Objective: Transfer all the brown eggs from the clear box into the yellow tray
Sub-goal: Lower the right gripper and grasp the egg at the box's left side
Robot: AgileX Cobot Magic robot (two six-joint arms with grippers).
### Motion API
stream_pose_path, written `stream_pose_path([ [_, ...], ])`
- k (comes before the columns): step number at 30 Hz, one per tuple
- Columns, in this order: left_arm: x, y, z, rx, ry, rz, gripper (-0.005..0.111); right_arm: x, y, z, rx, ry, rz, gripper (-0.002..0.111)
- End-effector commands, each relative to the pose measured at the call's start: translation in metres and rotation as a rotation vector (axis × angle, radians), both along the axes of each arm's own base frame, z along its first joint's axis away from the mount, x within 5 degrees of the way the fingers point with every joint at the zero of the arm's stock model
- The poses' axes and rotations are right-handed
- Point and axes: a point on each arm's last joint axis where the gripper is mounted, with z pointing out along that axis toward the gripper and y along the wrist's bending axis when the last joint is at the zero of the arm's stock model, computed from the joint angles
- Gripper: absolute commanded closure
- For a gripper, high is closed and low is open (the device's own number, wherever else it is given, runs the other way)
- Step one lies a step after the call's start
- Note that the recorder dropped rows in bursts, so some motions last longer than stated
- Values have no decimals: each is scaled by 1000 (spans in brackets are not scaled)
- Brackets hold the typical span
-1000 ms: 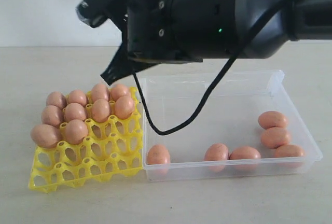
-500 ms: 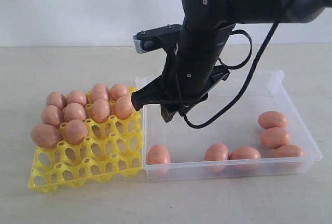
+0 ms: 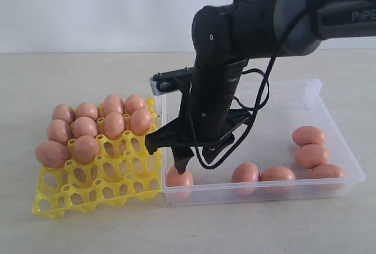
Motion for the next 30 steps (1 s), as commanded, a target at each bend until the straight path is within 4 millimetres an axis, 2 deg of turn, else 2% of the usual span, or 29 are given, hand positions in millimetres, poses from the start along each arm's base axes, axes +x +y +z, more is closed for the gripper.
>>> stream_pose_path([
  [1, 0, 0, -1, -3, -5, -7, 85, 2, 1, -10, -5, 24, -5, 55],
  [9, 0, 0, -1, -3, -5, -7, 85, 5, 7, -12, 58, 0, -35, 55],
  [23, 0, 0, -1, -3, -5, -7, 85, 9, 13, -47, 40, 60, -63, 57],
  [24, 0, 0, -1, -3, -5, -7, 85, 9, 13, -49, 39, 62, -64, 61],
  [25, 0, 0, -1, -3, -5, -7, 85, 9, 13, -49, 33, 60, -60, 78],
  [26, 0, 0, -1, -3, -5, -7, 85, 9, 12, -50, 29, 56, -56, 89],
  [27, 0, 0, -1, -3, -5, -7, 85, 10, 12, -50, 24, 46, -51, 109],
  [30, 0, 0, -1, -3, -5, -7, 85, 12, 10, -50, 10, 21, -35, 108],
])
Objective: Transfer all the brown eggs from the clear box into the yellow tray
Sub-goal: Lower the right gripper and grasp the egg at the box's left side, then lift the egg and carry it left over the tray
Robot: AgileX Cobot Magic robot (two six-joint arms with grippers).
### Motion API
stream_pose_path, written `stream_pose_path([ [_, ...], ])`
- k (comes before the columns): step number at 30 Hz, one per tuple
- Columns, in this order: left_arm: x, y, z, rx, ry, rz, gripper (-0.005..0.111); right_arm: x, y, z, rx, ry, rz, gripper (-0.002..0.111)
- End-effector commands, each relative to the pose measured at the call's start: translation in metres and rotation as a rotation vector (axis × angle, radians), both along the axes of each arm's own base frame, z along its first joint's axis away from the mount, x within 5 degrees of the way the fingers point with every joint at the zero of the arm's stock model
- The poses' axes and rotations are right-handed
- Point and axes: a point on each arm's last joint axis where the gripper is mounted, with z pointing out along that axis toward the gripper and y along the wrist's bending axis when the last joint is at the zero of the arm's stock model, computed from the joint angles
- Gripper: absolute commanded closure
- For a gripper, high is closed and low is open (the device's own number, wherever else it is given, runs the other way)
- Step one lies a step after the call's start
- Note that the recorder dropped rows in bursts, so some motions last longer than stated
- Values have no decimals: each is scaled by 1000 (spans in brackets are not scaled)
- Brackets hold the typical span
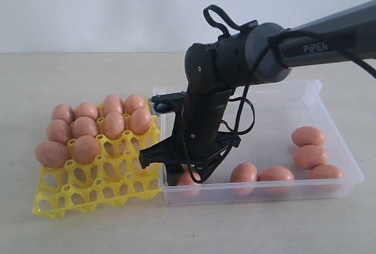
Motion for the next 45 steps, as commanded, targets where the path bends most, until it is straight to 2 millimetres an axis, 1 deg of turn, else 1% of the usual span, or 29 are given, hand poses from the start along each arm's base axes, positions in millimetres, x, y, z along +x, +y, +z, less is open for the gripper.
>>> stream_pose_path([
  [1, 0, 0, -1, -3, -5, -7, 85, 4, -3, -2, -25, -46, 32, 108],
  [2, 0, 0, -1, -3, -5, -7, 85, 4, -3, -2, -28, -48, 35, 108],
  [6, 0, 0, -1, -3, -5, -7, 85, 5, -4, 15, -9, -96, 37, 108],
  [9, 0, 0, -1, -3, -5, -7, 85, 5, -7, 34, 1, -145, 33, 108],
  [13, 0, 0, -1, -3, -5, -7, 85, 2, -14, 65, 10, -215, 8, 108],
  [17, 0, 0, -1, -3, -5, -7, 85, -1, -20, 90, 31, -283, -6, 108],
  [21, 0, 0, -1, -3, -5, -7, 85, -3, -22, 104, 56, -324, -8, 108],
  [23, 0, 0, -1, -3, -5, -7, 85, -4, -20, 108, 80, -352, -6, 108],
  [26, 0, 0, -1, -3, -5, -7, 85, -13, -11, 108, 139, -448, 21, 108],
  [27, 0, 0, -1, -3, -5, -7, 85, -17, -9, 105, 155, -473, 26, 108],
  [29, 0, 0, -1, -3, -5, -7, 85, -29, 0, 100, 219, -553, 42, 108],
  [30, 0, 0, -1, -3, -5, -7, 85, -40, 11, 98, 329, -644, 62, 108],
  [31, 0, 0, -1, -3, -5, -7, 85, -44, 16, 96, 391, -688, 74, 108],
  [32, 0, 0, -1, -3, -5, -7, 85, -48, 22, 95, 504, -771, 83, 108],
  [33, 0, 0, -1, -3, -5, -7, 85, -47, 25, 96, 566, -818, 80, 108],
  [34, 0, 0, -1, -3, -5, -7, 85, -45, 29, 101, 676, -896, 61, 108],
  [35, 0, 0, -1, -3, -5, -7, 85, -44, 32, 104, 728, -937, 56, 108],
  [36, 0, 0, -1, -3, -5, -7, 85, -42, 36, 113, 836, -1017, 41, 108],
  [38, 0, 0, -1, -3, -5, -7, 85, -41, 38, 122, 958, -1082, 8, 109],
  [40, 0, 0, -1, -3, -5, -7, 85, -38, 36, 126, 1014, -1067, -27, 109],
  [42, 0, 0, -1, -3, -5, -7, 85, -27, 28, 126, 1056, -1030, 9, 109],
  [43, 0, 0, -1, -3, -5, -7, 85, -18, 25, 125, 1113, -933, 65, 109],
  [44, 0, 0, -1, -3, -5, -7, 85, -13, 23, 124, 1148, -869, 124, 109],
  [45, 0, 0, -1, -3, -5, -7, 85, -6, 19, 118, 1211, -723, 224, 109],
])
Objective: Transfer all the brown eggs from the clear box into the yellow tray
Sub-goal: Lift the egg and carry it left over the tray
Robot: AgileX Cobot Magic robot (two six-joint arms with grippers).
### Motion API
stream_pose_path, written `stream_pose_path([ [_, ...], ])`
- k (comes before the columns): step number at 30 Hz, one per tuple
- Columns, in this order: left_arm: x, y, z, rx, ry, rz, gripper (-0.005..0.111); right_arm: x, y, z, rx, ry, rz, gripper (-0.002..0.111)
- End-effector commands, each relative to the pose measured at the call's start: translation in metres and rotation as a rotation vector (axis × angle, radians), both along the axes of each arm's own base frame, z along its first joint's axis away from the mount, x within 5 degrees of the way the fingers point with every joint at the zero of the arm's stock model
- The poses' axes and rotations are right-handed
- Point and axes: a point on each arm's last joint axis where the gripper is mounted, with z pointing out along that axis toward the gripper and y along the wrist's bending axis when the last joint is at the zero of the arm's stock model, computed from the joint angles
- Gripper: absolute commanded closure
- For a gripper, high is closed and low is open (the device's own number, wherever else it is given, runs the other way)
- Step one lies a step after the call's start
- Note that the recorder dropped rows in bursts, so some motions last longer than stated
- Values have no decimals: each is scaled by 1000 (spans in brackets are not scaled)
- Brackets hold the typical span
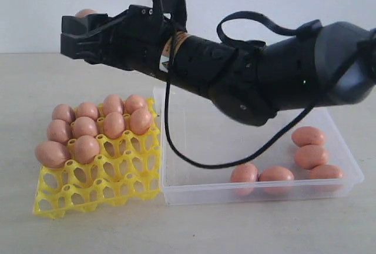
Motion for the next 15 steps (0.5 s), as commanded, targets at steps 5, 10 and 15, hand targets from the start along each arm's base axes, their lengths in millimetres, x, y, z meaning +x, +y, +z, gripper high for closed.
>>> stream_pose_path([
  [5, 0, 0, -1, -3, -5, -7, 85, 21, -10, -39, -145, 183, 470, 109],
  [10, 0, 0, -1, -3, -5, -7, 85, 13, 8, -64, -331, 161, 420, 109],
  [15, 0, 0, -1, -3, -5, -7, 85, 5, 25, -63, -355, 183, 337, 109],
])
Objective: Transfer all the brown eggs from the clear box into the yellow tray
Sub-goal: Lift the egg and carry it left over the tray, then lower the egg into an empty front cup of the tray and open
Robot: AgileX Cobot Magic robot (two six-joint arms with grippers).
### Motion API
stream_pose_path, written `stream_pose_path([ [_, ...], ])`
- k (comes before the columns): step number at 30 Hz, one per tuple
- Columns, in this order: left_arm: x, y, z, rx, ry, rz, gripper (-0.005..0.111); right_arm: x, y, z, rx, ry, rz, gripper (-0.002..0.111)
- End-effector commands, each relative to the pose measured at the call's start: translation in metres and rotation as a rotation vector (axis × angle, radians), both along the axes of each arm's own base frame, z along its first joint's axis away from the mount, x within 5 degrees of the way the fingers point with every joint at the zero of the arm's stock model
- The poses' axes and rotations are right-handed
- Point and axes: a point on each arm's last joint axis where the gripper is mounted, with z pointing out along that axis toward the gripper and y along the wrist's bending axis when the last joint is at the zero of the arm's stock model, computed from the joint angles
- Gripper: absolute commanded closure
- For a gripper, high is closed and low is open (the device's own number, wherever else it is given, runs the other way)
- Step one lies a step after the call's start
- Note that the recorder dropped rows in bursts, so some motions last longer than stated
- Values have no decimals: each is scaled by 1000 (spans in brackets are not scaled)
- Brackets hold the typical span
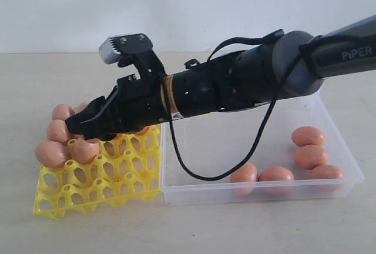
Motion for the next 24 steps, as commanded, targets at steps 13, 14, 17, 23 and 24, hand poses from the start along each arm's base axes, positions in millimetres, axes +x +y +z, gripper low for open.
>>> stream_pose_path([
  [13, 0, 0, -1, -3, -5, -7, 85, -9, 17, 10, 45, -1, -49, 109],
  [14, 0, 0, -1, -3, -5, -7, 85, -8, 16, 10, 36, -27, -44, 109],
  [17, 0, 0, -1, -3, -5, -7, 85, -8, 16, 9, 11, -122, -16, 109],
  [23, 0, 0, -1, -3, -5, -7, 85, -8, 16, 9, -1, -181, 6, 109],
  [24, 0, 0, -1, -3, -5, -7, 85, -8, 16, 9, -1, -181, 6, 109],
])
